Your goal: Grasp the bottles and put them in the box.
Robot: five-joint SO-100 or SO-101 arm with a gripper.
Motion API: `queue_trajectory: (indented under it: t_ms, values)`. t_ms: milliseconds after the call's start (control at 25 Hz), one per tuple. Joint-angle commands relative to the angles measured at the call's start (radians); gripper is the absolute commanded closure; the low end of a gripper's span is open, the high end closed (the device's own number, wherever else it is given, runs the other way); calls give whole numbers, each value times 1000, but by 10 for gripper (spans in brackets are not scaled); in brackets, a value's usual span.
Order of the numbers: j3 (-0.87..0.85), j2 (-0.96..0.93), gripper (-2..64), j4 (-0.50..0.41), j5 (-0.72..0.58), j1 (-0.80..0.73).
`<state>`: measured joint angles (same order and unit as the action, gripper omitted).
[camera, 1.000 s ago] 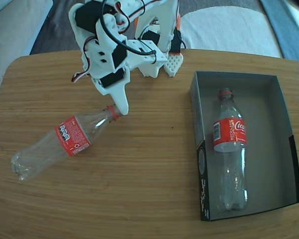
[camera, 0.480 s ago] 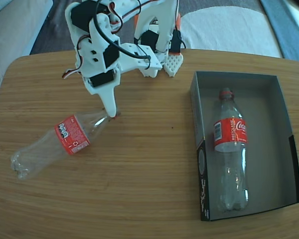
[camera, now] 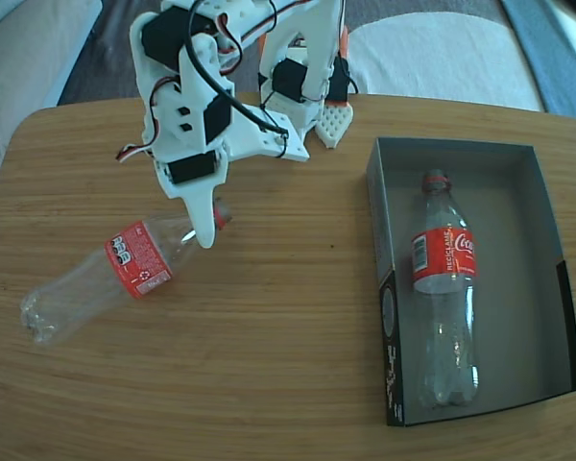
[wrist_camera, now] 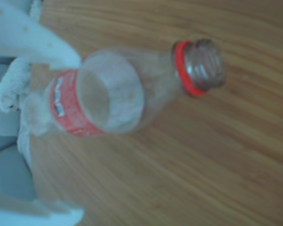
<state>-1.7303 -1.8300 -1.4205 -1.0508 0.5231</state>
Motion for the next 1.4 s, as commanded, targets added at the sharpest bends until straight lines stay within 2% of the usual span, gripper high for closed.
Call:
queue_trajectory:
  t_ms: [0,240,440,720,880,1360]
  values:
    - [-18,-29,260,5,-2,0]
    - [-46,-29,256,2,-6,-26]
    - [-54,-26,262,-26,-95,-112]
    - [-104,-26,258,-12,-153,-187]
    - [-106,-26,256,-11,-155,-163]
    - [-94,-29,256,-26,-156,64]
